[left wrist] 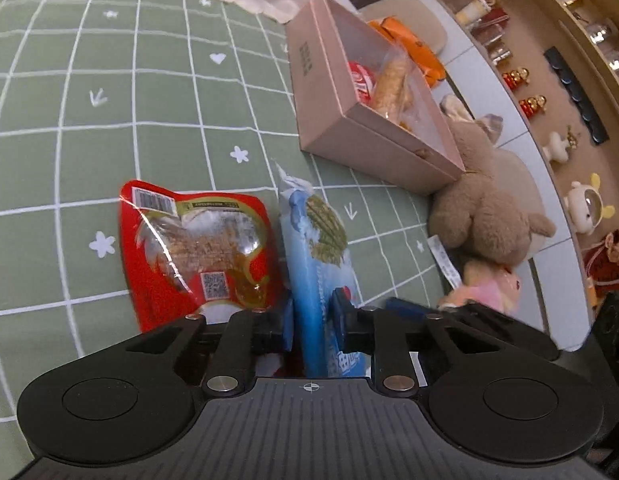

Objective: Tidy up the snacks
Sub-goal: 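Grasp the blue seaweed packet with the left tool and lift it, then grasp the red snack bag with the right tool while the left holds the blue packet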

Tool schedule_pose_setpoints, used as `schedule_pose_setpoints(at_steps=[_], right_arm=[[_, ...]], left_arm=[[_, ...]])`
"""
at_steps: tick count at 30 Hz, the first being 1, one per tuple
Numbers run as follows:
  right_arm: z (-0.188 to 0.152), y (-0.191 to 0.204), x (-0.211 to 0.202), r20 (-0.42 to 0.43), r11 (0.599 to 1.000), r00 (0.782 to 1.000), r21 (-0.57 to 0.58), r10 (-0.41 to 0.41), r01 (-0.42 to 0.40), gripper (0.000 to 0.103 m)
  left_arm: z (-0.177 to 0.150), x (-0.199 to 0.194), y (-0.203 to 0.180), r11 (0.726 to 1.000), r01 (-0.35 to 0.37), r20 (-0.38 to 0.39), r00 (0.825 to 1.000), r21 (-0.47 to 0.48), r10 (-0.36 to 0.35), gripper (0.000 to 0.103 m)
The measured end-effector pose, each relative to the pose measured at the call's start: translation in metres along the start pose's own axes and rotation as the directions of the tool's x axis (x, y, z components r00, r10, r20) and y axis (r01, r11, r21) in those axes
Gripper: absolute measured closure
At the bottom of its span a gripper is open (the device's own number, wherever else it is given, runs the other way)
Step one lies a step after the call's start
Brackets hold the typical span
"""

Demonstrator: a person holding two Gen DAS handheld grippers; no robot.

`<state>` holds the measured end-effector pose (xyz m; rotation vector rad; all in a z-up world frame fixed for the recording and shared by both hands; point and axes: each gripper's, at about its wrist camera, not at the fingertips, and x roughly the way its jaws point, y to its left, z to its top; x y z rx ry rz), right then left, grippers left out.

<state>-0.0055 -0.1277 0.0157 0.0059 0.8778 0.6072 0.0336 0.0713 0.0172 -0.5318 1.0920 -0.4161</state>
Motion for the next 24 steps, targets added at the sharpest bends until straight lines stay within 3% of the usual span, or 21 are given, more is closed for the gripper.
schedule_pose_setpoints(at_steps=[4, 6, 7, 8, 11, 14, 17, 19, 21, 24], right_arm=[[-0.006, -0.016, -0.020, 0.046, 0.990, 0.991, 0.061, -0.127, 0.125, 0.018], [-0.006, -0.026, -0.022, 0.057, 0.977, 0.980, 0.101, -0.192, 0.186, 0.031], [-0.006, -0.028, -0.018, 0.043, 0.974, 0.977, 0.102, -0.210, 0.205, 0.045], [-0.005, -0.031, -0.012, 0.017, 0.972, 0.976, 0.099, -0.218, 0.215, 0.054], [-0.009, -0.033, 0.005, -0.041, 0.978, 0.983, 0.103, -0.179, 0.182, 0.054], [-0.015, -0.024, 0.007, -0.020, 0.980, 0.981, 0.051, -0.194, 0.194, 0.054], [-0.016, -0.028, 0.005, -0.014, 0.982, 0.984, 0.062, -0.178, 0.179, 0.054], [-0.015, -0.030, 0.004, -0.018, 0.982, 0.985, 0.066, -0.174, 0.175, 0.054], [-0.016, -0.030, 0.002, -0.030, 0.983, 0.986, 0.075, -0.167, 0.169, 0.048], [-0.015, -0.030, -0.004, -0.010, 0.981, 0.988, 0.110, -0.157, 0.157, 0.030]], left_arm=[[-0.003, -0.011, 0.002, 1.000, -0.001, 0.031, 1.000, -0.010, 0.001, 0.081], [-0.006, -0.015, 0.003, 1.000, 0.016, 0.041, 0.999, -0.024, -0.015, 0.082], [-0.007, -0.016, 0.003, 0.999, 0.033, 0.041, 0.999, -0.031, -0.032, 0.083], [-0.007, -0.015, 0.003, 0.998, 0.047, 0.039, 0.998, -0.037, -0.045, 0.083], [-0.007, -0.007, 0.000, 0.997, 0.063, 0.023, 0.998, -0.043, -0.062, 0.080], [-0.006, 0.010, -0.013, 1.000, 0.016, -0.004, 1.000, 0.017, -0.016, 0.070], [-0.006, 0.021, -0.019, 0.999, 0.013, -0.002, 1.000, 0.033, -0.013, 0.072], [-0.007, 0.020, -0.018, 1.000, 0.020, 0.020, 1.000, 0.001, -0.020, 0.082], [-0.007, 0.011, -0.014, 0.999, 0.042, 0.049, 0.998, -0.028, -0.040, 0.083], [-0.008, -0.011, -0.008, 0.999, 0.048, 0.096, 0.994, -0.024, -0.045, 0.084]])
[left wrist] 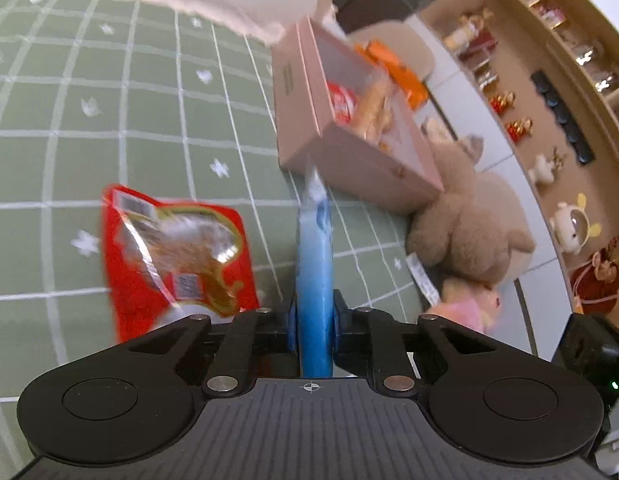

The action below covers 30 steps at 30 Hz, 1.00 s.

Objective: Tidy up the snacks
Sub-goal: 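Grasp the red snack bag with the right tool while the left holds the blue packet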

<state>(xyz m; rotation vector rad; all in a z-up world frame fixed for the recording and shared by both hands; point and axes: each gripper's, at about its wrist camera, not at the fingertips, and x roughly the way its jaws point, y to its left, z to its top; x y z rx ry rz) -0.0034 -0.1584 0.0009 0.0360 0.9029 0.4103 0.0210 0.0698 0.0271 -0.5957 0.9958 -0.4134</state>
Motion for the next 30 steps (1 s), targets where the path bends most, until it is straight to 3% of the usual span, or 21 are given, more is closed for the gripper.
schedule_pose_setpoints(at_steps=[4, 8, 13, 17, 19, 21, 25, 27, 29, 30], right_arm=[[0.004, 0.003, -0.002, 0.023, 1.000, 1.000, 0.011, -0.001, 0.000, 0.028], [0.013, 0.005, 0.007, -0.006, 0.999, 0.999, 0.030, 0.038, -0.038, 0.028], [0.026, 0.022, 0.027, -0.060, 0.989, 0.990, 0.073, 0.130, -0.126, 0.028], [0.043, 0.054, 0.049, -0.087, 0.990, 0.989, 0.086, 0.123, -0.116, 0.026], [0.051, 0.074, 0.057, -0.082, 0.992, 0.989, 0.042, 0.119, -0.116, 0.024], [0.054, 0.093, 0.067, -0.102, 0.993, 0.988, -0.027, 0.114, -0.117, 0.016], [0.047, 0.119, 0.072, -0.106, 0.983, 0.994, -0.174, 0.034, -0.053, 0.014], [0.039, 0.117, 0.069, -0.089, 0.978, 0.996, -0.202, 0.029, -0.046, 0.014], [0.033, 0.109, 0.061, -0.078, 0.974, 0.996, -0.220, 0.037, -0.054, 0.025], [0.030, 0.105, 0.056, -0.074, 0.972, 0.997, -0.230, 0.036, -0.053, 0.026]], left_arm=[[-0.010, -0.041, 0.016, 0.999, -0.012, 0.067, 0.998, -0.045, 0.015, 0.084], [-0.020, -0.088, 0.039, 0.992, -0.041, 0.157, 0.986, -0.123, 0.060, 0.084], [-0.024, -0.143, 0.072, 0.964, -0.150, 0.268, 0.941, -0.217, 0.207, 0.084], [-0.027, -0.155, 0.080, 0.940, -0.252, 0.273, 0.910, -0.231, 0.312, 0.084], [-0.028, -0.151, 0.078, 0.939, -0.275, 0.255, 0.911, -0.207, 0.323, 0.084], [-0.029, -0.141, 0.073, 0.939, -0.298, 0.229, 0.915, -0.173, 0.333, 0.084], [-0.035, -0.122, 0.064, 0.945, -0.310, 0.183, 0.928, -0.105, 0.324, 0.084], [-0.036, -0.113, 0.063, 0.948, -0.303, 0.159, 0.936, -0.096, 0.315, 0.084], [-0.038, -0.107, 0.061, 0.951, -0.295, 0.146, 0.941, -0.091, 0.305, 0.084], [-0.039, -0.105, 0.061, 0.954, -0.287, 0.138, 0.945, -0.086, 0.297, 0.084]])
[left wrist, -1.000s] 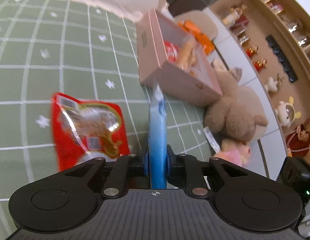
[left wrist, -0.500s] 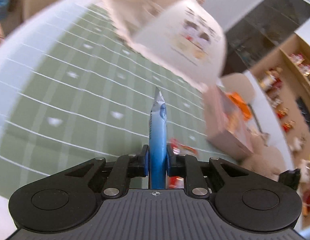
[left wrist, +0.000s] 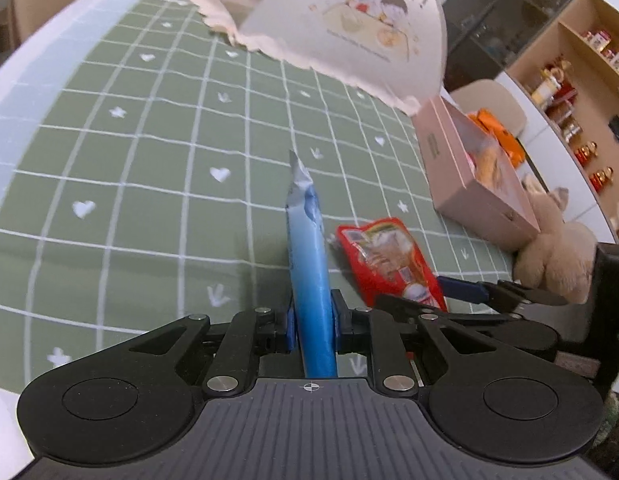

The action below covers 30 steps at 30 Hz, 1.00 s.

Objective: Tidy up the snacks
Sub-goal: 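Grasp the red snack bag with the right tool while the left holds the blue packet, then carry the blue packet and red bag into the pink box and release both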

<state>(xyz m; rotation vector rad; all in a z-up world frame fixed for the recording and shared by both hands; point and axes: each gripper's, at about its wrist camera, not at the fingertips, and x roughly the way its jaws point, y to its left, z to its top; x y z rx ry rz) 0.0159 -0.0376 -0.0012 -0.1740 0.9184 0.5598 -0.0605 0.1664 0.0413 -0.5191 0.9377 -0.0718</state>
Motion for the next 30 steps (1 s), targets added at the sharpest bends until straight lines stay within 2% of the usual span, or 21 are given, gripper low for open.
schedule_pose_setpoints(at_steps=[4, 7, 8, 10, 12, 13, 15, 16, 17, 19, 25, 30], right_arm=[[-0.016, -0.032, -0.022, -0.013, 0.998, 1.000, 0.060, -0.020, 0.020, 0.033], [-0.025, -0.056, -0.045, -0.001, 0.994, 0.999, 0.105, -0.035, 0.035, 0.054], [-0.026, -0.063, -0.054, 0.005, 0.992, 0.999, 0.125, -0.034, 0.034, 0.066], [-0.028, -0.073, -0.068, 0.023, 0.989, 0.999, 0.141, -0.040, 0.037, 0.085], [-0.029, -0.082, -0.078, 0.044, 0.990, 0.998, 0.134, -0.040, 0.034, 0.084], [-0.030, -0.085, -0.081, 0.051, 0.991, 0.998, 0.130, -0.036, 0.029, 0.081], [-0.033, -0.090, -0.083, 0.050, 0.989, 0.998, 0.143, -0.050, 0.043, 0.057], [-0.034, -0.091, -0.084, 0.057, 0.986, 0.997, 0.159, -0.056, 0.046, 0.034], [-0.036, -0.092, -0.084, 0.073, 0.982, 0.996, 0.181, -0.061, 0.047, 0.024], [-0.037, -0.090, -0.078, 0.083, 0.976, 0.994, 0.214, -0.068, 0.048, 0.024], [-0.030, -0.074, -0.038, 0.007, 0.963, 1.000, 0.271, 0.006, -0.008, 0.024], [-0.018, -0.049, -0.017, -0.007, 0.981, 0.999, 0.190, -0.040, 0.040, 0.009]], left_arm=[[-0.002, 0.009, -0.006, 0.997, 0.072, -0.036, 0.997, -0.028, -0.073, 0.084], [-0.002, 0.012, -0.022, 0.991, 0.133, -0.053, 0.990, -0.012, -0.134, 0.084], [-0.001, 0.012, -0.029, 0.988, 0.154, -0.055, 0.986, 0.001, -0.154, 0.084], [0.001, 0.012, -0.047, 0.981, 0.191, -0.056, 0.981, 0.045, -0.188, 0.084], [0.003, 0.012, -0.061, 0.974, 0.212, -0.058, 0.976, 0.075, -0.208, 0.084], [0.005, 0.013, -0.067, 0.972, 0.219, -0.060, 0.975, 0.084, -0.215, 0.084], [0.006, 0.015, -0.075, 0.973, 0.210, -0.058, 0.977, 0.092, -0.206, 0.084], [0.006, 0.016, -0.077, 0.975, 0.203, -0.053, 0.979, 0.095, -0.198, 0.084], [0.006, 0.016, -0.078, 0.976, 0.197, -0.047, 0.980, 0.092, -0.193, 0.084], [0.006, 0.015, -0.076, 0.979, 0.189, -0.035, 0.982, 0.081, -0.186, 0.084], [0.012, 0.002, -0.055, 0.989, 0.147, 0.004, 0.989, 0.029, -0.148, 0.084], [0.014, -0.004, -0.033, 0.992, 0.124, 0.023, 0.992, -0.037, -0.124, 0.084]])
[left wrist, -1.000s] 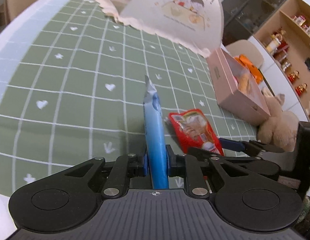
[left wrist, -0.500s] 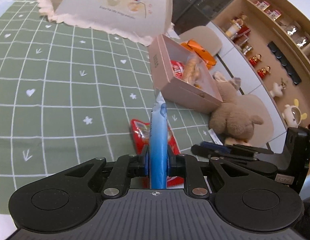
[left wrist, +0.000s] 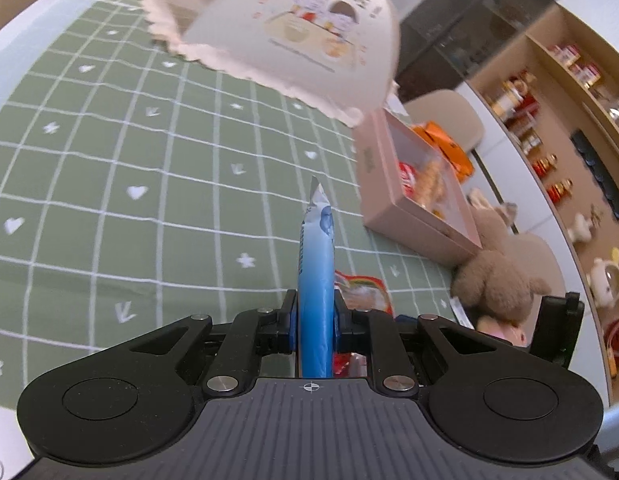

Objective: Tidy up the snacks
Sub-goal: 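Carry the blue packet and red bag into the pink box and release both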

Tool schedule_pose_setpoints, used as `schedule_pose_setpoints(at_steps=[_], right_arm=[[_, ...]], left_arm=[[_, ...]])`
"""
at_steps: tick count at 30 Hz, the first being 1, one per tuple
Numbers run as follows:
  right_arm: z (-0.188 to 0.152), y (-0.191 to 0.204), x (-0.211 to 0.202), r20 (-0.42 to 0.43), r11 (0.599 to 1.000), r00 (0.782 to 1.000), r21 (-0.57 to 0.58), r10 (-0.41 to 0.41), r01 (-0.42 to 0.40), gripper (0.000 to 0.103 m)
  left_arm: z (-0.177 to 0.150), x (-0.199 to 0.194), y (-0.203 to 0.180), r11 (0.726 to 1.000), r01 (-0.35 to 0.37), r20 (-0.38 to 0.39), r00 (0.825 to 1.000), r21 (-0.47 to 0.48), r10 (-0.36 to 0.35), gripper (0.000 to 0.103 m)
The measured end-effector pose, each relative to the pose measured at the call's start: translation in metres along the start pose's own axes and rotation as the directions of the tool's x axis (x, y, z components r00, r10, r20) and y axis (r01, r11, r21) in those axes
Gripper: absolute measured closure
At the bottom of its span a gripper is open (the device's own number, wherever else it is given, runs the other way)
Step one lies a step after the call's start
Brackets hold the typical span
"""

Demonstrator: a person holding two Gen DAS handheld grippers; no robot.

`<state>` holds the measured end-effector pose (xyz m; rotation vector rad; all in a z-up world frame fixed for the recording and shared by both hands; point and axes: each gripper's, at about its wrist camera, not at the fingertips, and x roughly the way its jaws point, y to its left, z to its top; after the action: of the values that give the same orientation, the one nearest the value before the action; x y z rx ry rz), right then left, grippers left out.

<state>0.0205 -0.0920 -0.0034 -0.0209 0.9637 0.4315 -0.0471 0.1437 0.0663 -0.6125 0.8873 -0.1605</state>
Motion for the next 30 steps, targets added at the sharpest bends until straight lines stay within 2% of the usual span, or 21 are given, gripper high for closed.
schedule_pose_setpoints(at_steps=[2, 4, 6, 7, 8, 10, 13, 15, 17, 20, 22, 26, 27, 28, 30], right_arm=[[-0.001, 0.012, 0.007, -0.003, 0.998, 0.999, -0.063, -0.032, 0.032, 0.004], [-0.007, 0.023, 0.010, 0.018, 0.985, 0.997, -0.157, -0.074, 0.076, 0.007], [-0.010, 0.020, 0.005, 0.037, 0.982, 0.998, -0.180, -0.042, 0.048, 0.015], [-0.010, 0.017, 0.002, 0.033, 0.981, 0.999, -0.192, -0.036, 0.042, 0.025], [-0.011, 0.012, -0.002, 0.031, 0.980, 0.999, -0.198, -0.026, 0.032, 0.040], [-0.009, 0.000, -0.009, 0.019, 0.983, 0.999, -0.180, -0.034, 0.037, 0.041], [-0.006, -0.026, -0.018, 0.005, 0.995, 1.000, -0.093, -0.023, 0.023, 0.043], [-0.004, -0.041, -0.032, 0.025, 0.999, 0.999, -0.036, -0.035, 0.036, 0.043], [-0.002, -0.050, -0.050, 0.060, 1.000, 0.998, -0.002, -0.022, 0.022, 0.043], [-0.001, -0.057, -0.084, 0.138, 1.000, 0.990, 0.021, -0.015, 0.012, 0.043], [-0.001, -0.059, -0.101, 0.179, 0.999, 0.983, 0.031, -0.033, 0.028, 0.043], [0.000, -0.066, -0.114, 0.210, 0.997, 0.976, 0.061, -0.062, 0.050, 0.043], [0.000, -0.066, -0.116, 0.214, 0.996, 0.974, 0.061, -0.074, 0.063, 0.043], [-0.001, -0.067, -0.120, 0.218, 0.996, 0.972, 0.059, -0.084, 0.072, 0.042], [-0.004, -0.068, -0.125, 0.227, 0.995, 0.969, 0.053, -0.097, 0.087, 0.042]], left_arm=[[0.000, 0.000, 0.006, 1.000, -0.003, 0.001, 1.000, -0.021, 0.003, 0.084], [-0.001, 0.001, 0.009, 0.999, 0.002, -0.005, 1.000, -0.040, -0.002, 0.084], [-0.001, 0.004, 0.010, 0.999, 0.011, -0.012, 1.000, -0.045, -0.012, 0.084], [-0.001, 0.005, 0.009, 0.999, 0.016, -0.015, 1.000, -0.040, -0.017, 0.084], [-0.001, 0.007, 0.007, 0.999, 0.022, -0.019, 1.000, -0.038, -0.022, 0.084], [0.000, 0.012, 0.004, 0.998, 0.042, -0.032, 0.999, -0.036, -0.043, 0.084], [0.004, 0.021, -0.005, 0.996, 0.082, -0.052, 0.995, -0.035, -0.084, 0.084], [0.011, 0.027, -0.013, 0.989, 0.139, -0.063, 0.988, -0.052, -0.143, 0.085], [0.025, 0.031, -0.028, 0.974, 0.217, -0.050, 0.974, -0.060, -0.220, 0.085], [0.053, 0.033, -0.060, 0.950, 0.309, 0.016, 0.951, -0.033, -0.309, 0.085], [0.076, 0.040, -0.087, 0.930, 0.368, 0.087, 0.927, -0.017, -0.365, 0.085], [0.120, 0.077, -0.133, 0.882, 0.469, 0.227, 0.864, -0.040, -0.449, 0.083], [0.132, 0.095, -0.140, 0.878, 0.475, 0.235, 0.861, -0.057, -0.451, 0.081], [0.140, 0.110, -0.144, 0.885, 0.461, 0.220, 0.871, -0.065, -0.438, 0.080], [0.148, 0.137, -0.148, 0.928, 0.368, 0.190, 0.917, -0.062, -0.351, 0.080]])
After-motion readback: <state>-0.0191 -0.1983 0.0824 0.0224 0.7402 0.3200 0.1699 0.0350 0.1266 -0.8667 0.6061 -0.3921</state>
